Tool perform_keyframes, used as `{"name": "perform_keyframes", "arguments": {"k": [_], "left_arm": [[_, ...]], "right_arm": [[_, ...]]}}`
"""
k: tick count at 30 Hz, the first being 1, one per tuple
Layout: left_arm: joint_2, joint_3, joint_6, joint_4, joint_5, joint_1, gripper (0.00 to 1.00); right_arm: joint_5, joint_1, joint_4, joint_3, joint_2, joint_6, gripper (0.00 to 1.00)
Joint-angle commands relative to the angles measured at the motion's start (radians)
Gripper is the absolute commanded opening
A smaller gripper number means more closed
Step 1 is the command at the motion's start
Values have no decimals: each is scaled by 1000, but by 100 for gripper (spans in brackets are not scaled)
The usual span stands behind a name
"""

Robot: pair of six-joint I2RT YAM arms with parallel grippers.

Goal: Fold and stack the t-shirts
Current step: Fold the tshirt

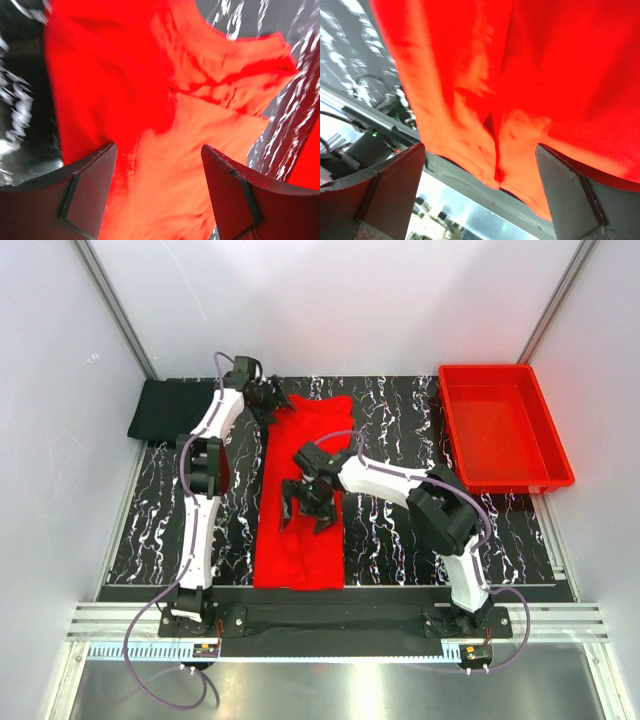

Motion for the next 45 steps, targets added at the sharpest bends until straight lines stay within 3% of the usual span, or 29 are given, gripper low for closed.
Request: {"name": "perform_keyframes", "arguments": {"k": [1, 5, 8, 9, 12, 13, 16, 20, 22, 26, 35, 38, 45], "left_arm": [[-127, -17, 4, 109, 46, 47, 77], [-328, -101, 58, 3, 8, 50, 79], [-529, -303, 113, -65, -37, 41, 80], [-592, -434, 131, -98, -57, 33, 80], [-828, -668, 179, -140, -187, 13, 80], [-887, -830, 182, -137, -208, 11, 79], [-1125, -1068, 182, -137, -227, 10, 76], [-1367, -1448, 145, -155, -232, -30, 75], [-1483, -1566, 104, -157, -210, -71, 75], [-1558, -1620, -2, -174, -273, -214, 76], [-1587, -1882, -310, -168, -288, -222, 76], [-1634, -1971, -352, -67, -227, -222, 68], [-1662, -2034, -361, -25, -201, -222, 56]], "right_arm": [[65, -30, -112, 137, -27, -69, 100], [138, -76, -229, 173, -79, -260, 100], [210, -105, -273, 107, -160, -328, 100], [217, -124, -277, 80, -209, -337, 100], [104, -156, -251, -58, -302, -350, 100], [68, -174, -210, -148, -332, -341, 100], [-31, -176, -90, -334, -462, -293, 100], [-143, -177, 109, -554, -599, -157, 79], [-239, -176, 262, -670, -639, -62, 75], [-277, -174, 365, -749, -647, 11, 70], [-254, -173, 473, -893, -625, 120, 70], [-283, -173, 596, -977, -619, 184, 61], [-280, -164, 710, -1043, -582, 238, 59]]}}
